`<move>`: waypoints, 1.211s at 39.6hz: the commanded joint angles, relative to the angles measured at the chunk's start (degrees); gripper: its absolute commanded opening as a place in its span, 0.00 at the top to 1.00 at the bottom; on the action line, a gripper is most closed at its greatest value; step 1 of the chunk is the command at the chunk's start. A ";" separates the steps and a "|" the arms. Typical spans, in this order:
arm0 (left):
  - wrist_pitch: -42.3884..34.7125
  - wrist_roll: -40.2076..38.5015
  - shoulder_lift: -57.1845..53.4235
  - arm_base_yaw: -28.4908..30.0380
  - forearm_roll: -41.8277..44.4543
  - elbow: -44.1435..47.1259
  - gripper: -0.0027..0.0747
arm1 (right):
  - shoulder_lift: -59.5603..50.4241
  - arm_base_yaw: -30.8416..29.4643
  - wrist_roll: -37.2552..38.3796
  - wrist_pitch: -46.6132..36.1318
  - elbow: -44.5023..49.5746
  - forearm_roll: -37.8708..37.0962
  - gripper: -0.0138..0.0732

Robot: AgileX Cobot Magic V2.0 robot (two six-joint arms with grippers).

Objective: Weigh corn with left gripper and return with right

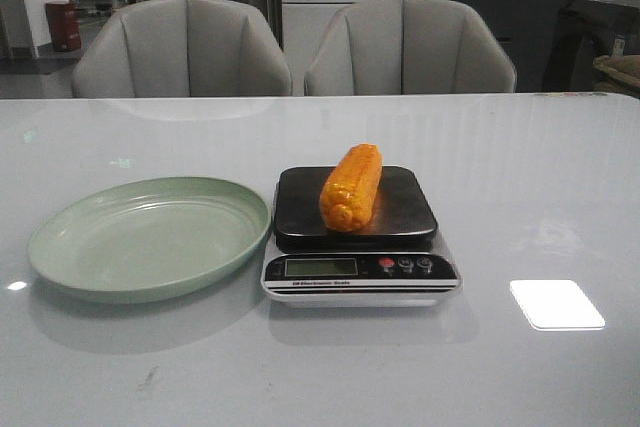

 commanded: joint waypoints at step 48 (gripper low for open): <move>-4.59 0.00 0.80 -0.19 0.01 -1.31 0.82 | 51.05 24.65 7.04 20.44 -38.96 4.99 0.15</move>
